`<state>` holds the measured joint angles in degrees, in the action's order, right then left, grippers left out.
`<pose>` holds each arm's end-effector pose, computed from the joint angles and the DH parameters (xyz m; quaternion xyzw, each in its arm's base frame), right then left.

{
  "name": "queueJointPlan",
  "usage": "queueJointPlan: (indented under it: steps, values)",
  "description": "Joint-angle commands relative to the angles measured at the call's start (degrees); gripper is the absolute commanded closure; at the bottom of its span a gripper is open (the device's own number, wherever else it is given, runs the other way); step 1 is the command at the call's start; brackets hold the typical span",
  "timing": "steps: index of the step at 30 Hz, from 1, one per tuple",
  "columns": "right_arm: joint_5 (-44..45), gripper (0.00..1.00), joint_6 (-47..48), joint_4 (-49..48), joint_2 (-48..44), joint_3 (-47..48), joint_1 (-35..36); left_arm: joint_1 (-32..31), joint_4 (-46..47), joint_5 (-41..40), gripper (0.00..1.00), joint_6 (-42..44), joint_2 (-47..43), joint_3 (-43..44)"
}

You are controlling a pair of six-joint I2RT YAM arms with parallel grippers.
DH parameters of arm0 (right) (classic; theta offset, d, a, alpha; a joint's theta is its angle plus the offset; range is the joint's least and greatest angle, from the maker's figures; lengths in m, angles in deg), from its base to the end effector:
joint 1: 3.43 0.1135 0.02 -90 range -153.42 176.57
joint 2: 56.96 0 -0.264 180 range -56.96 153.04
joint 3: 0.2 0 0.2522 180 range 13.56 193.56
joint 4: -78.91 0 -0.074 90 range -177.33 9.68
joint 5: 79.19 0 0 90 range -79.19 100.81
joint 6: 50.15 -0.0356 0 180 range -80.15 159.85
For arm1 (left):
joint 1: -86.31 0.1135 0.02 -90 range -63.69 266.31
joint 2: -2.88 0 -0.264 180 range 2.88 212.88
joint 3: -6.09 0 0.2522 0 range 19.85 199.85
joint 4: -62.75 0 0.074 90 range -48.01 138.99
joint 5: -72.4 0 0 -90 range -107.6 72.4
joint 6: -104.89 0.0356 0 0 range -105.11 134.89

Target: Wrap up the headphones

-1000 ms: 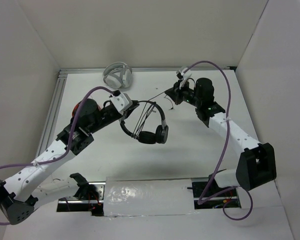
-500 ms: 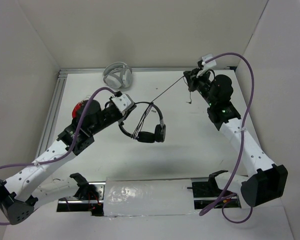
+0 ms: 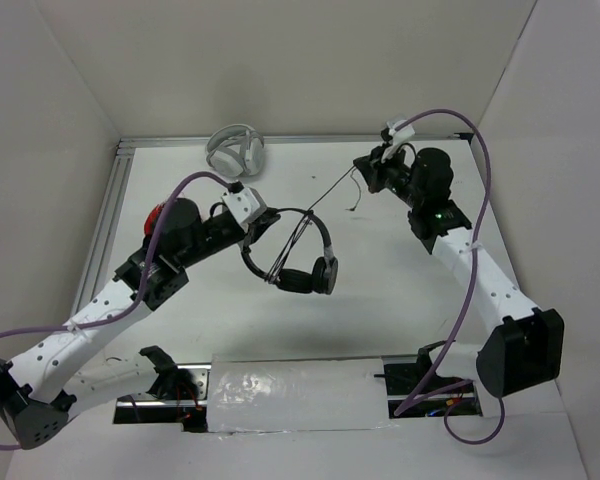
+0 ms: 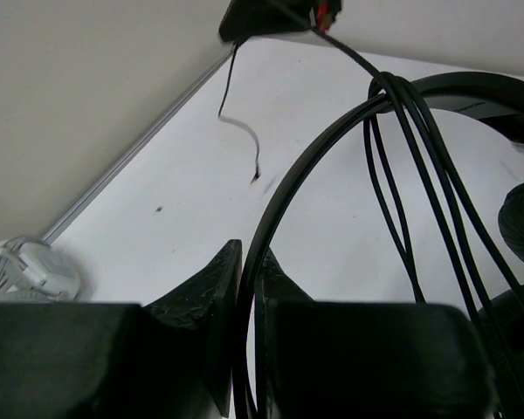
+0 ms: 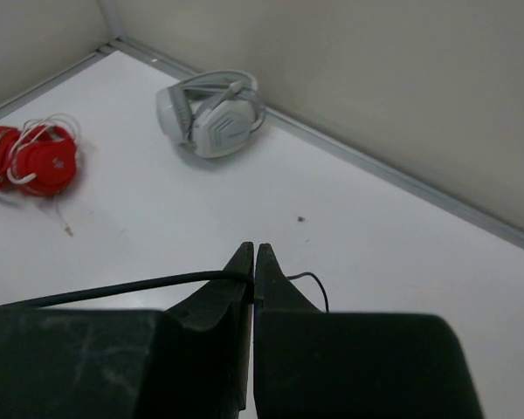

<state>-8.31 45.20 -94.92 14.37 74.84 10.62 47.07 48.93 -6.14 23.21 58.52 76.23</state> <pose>0.2831 0.0829 0.3753 -0.2332 0.6826 0.1713 0.6711 0.1691 -0.1472 0.3959 0.3470 0.6114 -0.2563 0.6634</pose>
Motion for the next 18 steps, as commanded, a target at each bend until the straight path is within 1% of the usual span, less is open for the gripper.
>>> queueJointPlan:
  steps: [1, 3, 4, 5, 8, 9, 14, 18]
  values:
    - [-4.0, 0.99, -1.13, -4.09, 3.37, -1.95, 2.21, 0.04, 8.49, 6.73, 1.0, -3.66, -0.28, 7.06]
    - [-4.26, 0.98, 0.19, -4.97, 5.65, -2.47, 6.16, 0.04, 7.97, 5.85, 1.0, -4.97, 1.83, 10.57]
    - [-4.79, 0.95, 0.45, -6.02, 6.36, -2.56, 7.48, 0.04, 7.18, 5.07, 1.0, -5.59, 3.76, 14.16]
    - [-4.71, 0.94, 0.54, -6.81, 7.24, -2.48, 10.19, 0.04, 7.26, 4.71, 1.0, -5.77, 4.56, 15.5]
    - [-5.32, 0.93, -1.29, -11.02, 11.88, -1.78, 13.1, 0.04, 8.23, 4.71, 1.0, -6.12, 6.94, 19.55]
    - [-6.1, 0.92, -2.0, -12.17, 13.03, -1.51, 13.64, 0.04, 7.97, 4.62, 1.0, -6.21, 7.72, 21.65]
    - [-12.51, 0.88, -6.73, -19.82, 19.54, 0.94, 15.39, 0.04, 7.53, 4.71, 1.0, -7.0, 8.7, 25.7]
    - [-13.84, 0.82, -7.19, -24.46, 23.84, 3.49, 17.33, -0.04, 7.35, 6.81, 1.0, -7.7, 7.65, 26.76]
